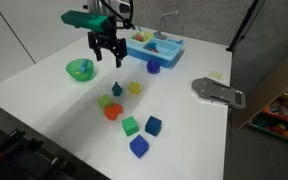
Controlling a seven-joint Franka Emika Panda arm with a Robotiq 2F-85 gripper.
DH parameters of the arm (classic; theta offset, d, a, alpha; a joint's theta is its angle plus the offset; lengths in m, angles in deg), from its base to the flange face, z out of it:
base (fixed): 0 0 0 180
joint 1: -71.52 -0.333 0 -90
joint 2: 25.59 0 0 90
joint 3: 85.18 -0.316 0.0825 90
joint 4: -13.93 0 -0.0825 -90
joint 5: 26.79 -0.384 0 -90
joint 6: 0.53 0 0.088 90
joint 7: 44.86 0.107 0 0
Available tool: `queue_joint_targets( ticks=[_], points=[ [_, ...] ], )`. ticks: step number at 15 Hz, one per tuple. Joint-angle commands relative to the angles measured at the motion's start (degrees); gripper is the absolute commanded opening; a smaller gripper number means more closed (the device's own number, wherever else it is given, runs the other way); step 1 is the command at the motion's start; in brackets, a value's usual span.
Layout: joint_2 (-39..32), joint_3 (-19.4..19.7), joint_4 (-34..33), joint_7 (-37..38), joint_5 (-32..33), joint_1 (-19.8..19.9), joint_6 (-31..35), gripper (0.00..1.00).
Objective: Lift the green elephant plush toy and put it in the green bowl
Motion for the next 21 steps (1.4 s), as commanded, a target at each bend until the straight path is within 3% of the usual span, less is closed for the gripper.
queue_joint_targets(
  ticks=[1, 15, 21],
  points=[
    [-3.74, -0.39, -3.35, -2.28, 0.13, 0.12, -0.39, 1.00],
    [-18.48, -2.55, -10.03, -10.42, 1.83, 0.01, 10.35, 1.00],
    [-24.42, -2.82, -13.93, -9.80, 2.36, -0.88, 13.54, 1.00]
  ],
)
